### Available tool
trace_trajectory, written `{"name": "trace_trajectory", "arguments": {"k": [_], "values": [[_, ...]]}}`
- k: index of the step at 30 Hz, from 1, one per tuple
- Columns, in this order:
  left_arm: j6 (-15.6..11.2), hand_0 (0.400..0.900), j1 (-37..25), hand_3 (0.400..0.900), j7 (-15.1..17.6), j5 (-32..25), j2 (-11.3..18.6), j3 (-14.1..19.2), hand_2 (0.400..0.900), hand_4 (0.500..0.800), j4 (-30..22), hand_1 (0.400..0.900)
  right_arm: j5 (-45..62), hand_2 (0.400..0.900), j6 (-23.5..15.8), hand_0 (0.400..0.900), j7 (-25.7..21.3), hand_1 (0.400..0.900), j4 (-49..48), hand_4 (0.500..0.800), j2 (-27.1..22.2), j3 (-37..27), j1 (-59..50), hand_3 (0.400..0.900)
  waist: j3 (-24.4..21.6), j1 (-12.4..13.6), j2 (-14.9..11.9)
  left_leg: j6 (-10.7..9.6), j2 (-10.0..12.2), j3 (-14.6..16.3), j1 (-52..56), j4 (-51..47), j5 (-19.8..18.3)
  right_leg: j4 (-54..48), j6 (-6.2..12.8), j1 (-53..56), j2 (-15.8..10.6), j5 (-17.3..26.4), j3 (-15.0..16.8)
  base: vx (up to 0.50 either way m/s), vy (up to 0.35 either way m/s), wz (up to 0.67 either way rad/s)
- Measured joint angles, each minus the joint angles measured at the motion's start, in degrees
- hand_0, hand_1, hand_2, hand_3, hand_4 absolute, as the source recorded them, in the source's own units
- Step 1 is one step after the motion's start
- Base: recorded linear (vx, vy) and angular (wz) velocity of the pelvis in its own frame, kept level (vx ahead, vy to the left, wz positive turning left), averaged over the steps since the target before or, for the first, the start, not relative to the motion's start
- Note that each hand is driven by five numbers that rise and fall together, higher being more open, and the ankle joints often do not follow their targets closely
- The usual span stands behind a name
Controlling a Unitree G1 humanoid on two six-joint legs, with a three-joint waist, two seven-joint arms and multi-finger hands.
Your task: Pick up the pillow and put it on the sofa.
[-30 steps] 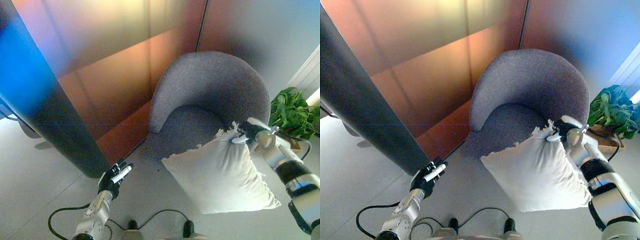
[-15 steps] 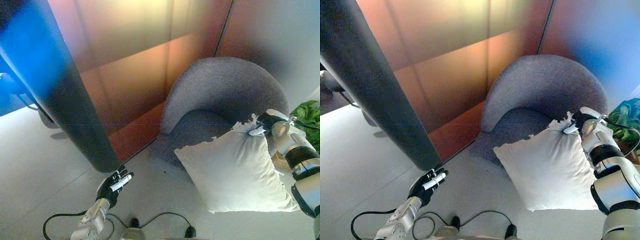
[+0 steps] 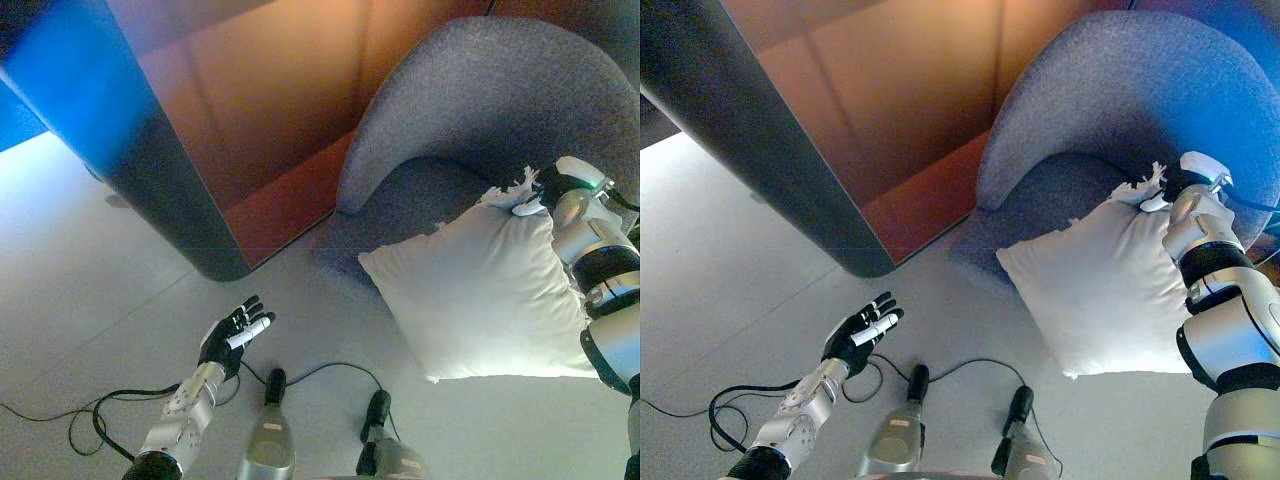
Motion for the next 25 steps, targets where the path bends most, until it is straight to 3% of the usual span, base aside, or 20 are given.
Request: {"name": "trace_trajectory", "arguments": {"k": [9,25], "values": [[-1.06,0.900,-1.79,0.900,0.00,-1.16,0.13,0.00,0.900,0.800,-0.35,0.900,-0.13,0.900,0.10,0.900,-5.31,0.900,1.69,0.800,-0.11,-0.01,-2.87,0.900,0.92,-0.11,0.89,0.07,-0.23,-0.08,0.41,0.00,-0.06,0.00,-0.03,0.54,-0.23,-0.04,-0.42,0.02,0.018,0.03],[-1.02,0.900,-0.43,0.900,-0.05,-1.12,0.89,0.00,0.900,0.800,-0.46,0.900,-1.42,0.900,-0.41,0.900,-5.65,0.900,2.86,0.800,-0.49,-0.40,-3.01,0.900,0.92,-0.19,0.90,0.09,-0.22,-0.29,2.20,-0.01,-0.09,-0.16,0.01,2.50,-0.34,-0.15,-0.39,0.03,0.003,0.00]]}}
